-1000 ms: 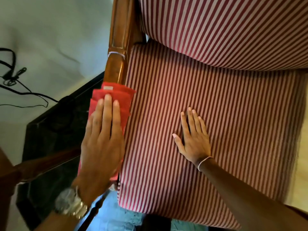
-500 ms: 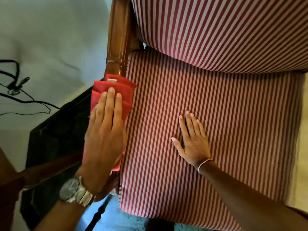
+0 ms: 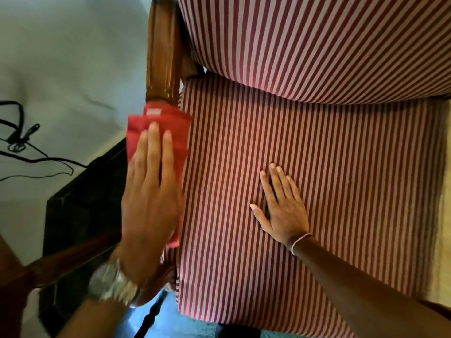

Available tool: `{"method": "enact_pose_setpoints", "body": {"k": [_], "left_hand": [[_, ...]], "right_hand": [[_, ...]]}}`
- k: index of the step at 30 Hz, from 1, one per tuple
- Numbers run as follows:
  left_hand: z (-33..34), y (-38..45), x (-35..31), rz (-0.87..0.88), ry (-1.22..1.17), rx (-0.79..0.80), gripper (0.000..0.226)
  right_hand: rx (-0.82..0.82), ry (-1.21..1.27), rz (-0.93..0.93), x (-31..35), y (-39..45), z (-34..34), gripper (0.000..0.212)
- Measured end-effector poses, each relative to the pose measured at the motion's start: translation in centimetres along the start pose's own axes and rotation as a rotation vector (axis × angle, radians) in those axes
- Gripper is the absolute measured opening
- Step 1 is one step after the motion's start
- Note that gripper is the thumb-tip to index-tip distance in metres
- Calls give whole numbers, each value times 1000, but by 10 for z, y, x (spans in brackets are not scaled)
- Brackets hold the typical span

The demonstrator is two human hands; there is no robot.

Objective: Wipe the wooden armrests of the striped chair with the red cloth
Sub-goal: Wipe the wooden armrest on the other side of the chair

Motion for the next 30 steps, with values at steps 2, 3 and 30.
{"method": "enact_pose_setpoints", "body": {"k": [2, 3, 30], "left_hand": [[2, -14, 1, -16, 0, 19, 62], [1, -7, 2, -14, 12, 2, 60], [-18, 85, 10, 16, -51, -161, 58]], "right_hand": [[-8, 6, 10, 0, 1, 2, 79], [-7, 1, 14, 0, 0, 3, 79], [-14, 10, -7, 1, 0, 1, 80]]}}
Point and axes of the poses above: each hand's wrist, its own y-axis towards the middle knuckle, its own z-axis out of the palm, x = y × z, the point moved 9 cm from there along y, towards the middle knuckle, and after that the axes turned 6 degrees about z, right-handed, at the moved point
